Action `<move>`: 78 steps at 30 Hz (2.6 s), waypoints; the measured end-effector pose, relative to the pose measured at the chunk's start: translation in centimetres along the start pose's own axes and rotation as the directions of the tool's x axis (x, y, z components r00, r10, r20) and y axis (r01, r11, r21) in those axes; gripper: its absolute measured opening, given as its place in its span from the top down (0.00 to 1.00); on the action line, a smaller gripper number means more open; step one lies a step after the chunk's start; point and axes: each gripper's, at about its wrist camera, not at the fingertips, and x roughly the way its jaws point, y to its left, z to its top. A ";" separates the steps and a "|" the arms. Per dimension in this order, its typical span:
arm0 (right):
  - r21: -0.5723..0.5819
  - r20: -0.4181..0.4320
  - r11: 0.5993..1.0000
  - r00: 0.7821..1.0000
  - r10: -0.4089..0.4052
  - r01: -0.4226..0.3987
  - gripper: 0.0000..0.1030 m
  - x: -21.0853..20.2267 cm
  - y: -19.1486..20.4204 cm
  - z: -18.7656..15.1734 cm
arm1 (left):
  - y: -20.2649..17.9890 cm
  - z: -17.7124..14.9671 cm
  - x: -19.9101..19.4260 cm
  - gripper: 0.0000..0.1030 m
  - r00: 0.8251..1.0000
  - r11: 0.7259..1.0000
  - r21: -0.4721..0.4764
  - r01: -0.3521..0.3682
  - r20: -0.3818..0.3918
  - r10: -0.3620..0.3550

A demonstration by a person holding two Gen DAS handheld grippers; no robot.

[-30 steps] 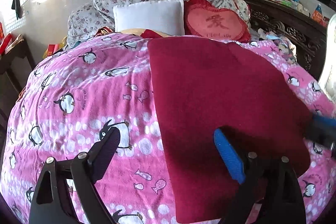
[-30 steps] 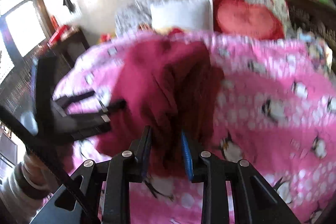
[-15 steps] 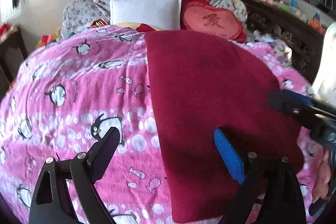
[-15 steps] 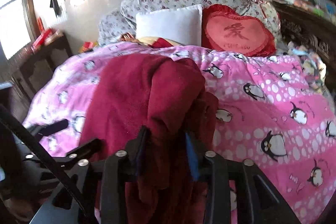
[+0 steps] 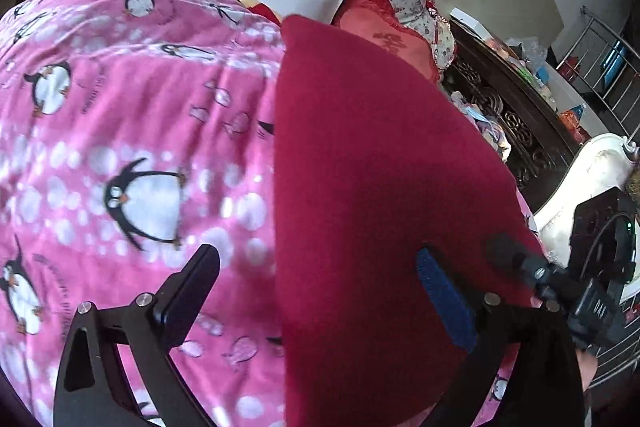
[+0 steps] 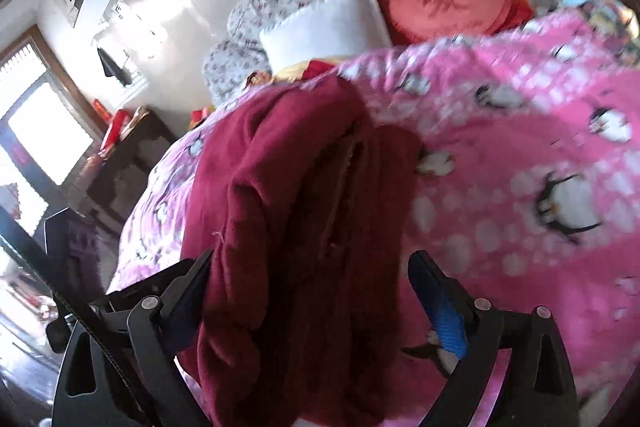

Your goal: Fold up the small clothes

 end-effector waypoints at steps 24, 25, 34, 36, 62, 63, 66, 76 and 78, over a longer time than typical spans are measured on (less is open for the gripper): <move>-0.183 -0.083 0.981 0.995 0.054 -0.068 0.40 -3.8 12.3 -12.1 | 3.3 -10.1 -14.2 0.47 0.986 0.987 0.114 -0.109 -0.116 0.122; -0.181 -0.125 0.983 0.992 0.017 -0.040 0.37 -2.9 12.0 -12.8 | 4.2 -11.2 -13.3 0.46 0.975 0.983 0.114 -0.146 -0.149 0.162; -0.212 0.011 0.977 1.000 -0.023 0.024 0.50 -8.5 13.3 -11.8 | 2.8 -11.3 -17.8 0.30 0.969 0.954 0.170 -0.247 0.040 0.244; -0.260 0.008 0.965 1.000 -0.008 0.010 0.60 -7.8 15.3 -11.1 | 1.8 -11.0 -17.1 0.29 0.961 0.944 0.180 -0.276 0.045 0.273; -0.316 -0.029 0.938 0.987 -0.159 0.142 0.81 -6.1 14.4 -15.2 | 0.1 -13.0 -13.9 0.21 0.910 0.889 0.195 -0.414 0.075 0.407; -0.327 -0.039 0.930 0.981 -0.188 0.166 0.79 -5.5 14.0 -15.9 | 0.1 -13.1 -13.9 0.21 0.908 0.887 0.196 -0.418 0.078 0.411; -0.316 -0.046 0.930 0.976 -0.211 0.186 0.77 -4.5 13.2 -16.5 | -0.3 -13.5 -14.1 0.21 0.904 0.881 0.202 -0.427 0.080 0.420; -0.249 0.053 0.961 0.992 -0.113 0.123 0.46 -9.8 14.9 -16.2 | -0.7 -13.9 -17.2 0.21 0.885 0.872 0.160 -0.463 0.148 0.442; -0.259 0.069 0.957 0.990 -0.119 0.133 0.42 -10.1 15.7 -16.5 | -0.8 -14.0 -17.7 0.21 0.878 0.866 0.158 -0.474 0.166 0.449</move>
